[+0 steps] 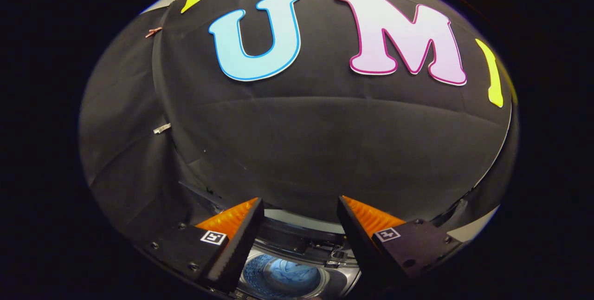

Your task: Put the clothes into the washing machine and then close the washing machine lid.

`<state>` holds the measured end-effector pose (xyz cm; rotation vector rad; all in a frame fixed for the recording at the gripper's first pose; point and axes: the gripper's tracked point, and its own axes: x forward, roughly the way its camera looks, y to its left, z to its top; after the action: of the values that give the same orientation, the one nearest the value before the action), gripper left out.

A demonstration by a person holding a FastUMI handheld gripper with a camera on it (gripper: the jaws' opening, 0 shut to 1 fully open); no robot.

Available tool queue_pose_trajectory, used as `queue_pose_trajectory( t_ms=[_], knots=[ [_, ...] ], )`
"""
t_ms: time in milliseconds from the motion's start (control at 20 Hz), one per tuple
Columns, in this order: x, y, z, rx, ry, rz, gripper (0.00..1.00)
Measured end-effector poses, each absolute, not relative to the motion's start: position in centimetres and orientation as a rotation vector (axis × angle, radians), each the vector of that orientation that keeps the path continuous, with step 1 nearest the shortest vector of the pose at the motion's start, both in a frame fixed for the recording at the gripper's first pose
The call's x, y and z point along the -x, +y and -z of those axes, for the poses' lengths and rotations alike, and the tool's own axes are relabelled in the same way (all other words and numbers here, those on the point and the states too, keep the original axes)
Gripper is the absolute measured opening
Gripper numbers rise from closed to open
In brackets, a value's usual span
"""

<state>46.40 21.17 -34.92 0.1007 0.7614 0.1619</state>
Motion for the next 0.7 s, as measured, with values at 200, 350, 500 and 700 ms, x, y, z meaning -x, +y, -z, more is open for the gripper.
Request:
queue_pose_trajectory(
  t_ms=[200,350,500,700],
  knots=[
    [-45.7,21.4,35.2,-0.16,0.795,-0.159,0.99],
    [-44.8,21.7,35.1,-0.187,0.833,-0.174,0.98],
    [-44.1,21.8,34.9,-0.182,0.858,-0.18,0.98],
    [-41.7,22.3,34.3,-0.171,0.892,-0.194,0.98]
  ],
)
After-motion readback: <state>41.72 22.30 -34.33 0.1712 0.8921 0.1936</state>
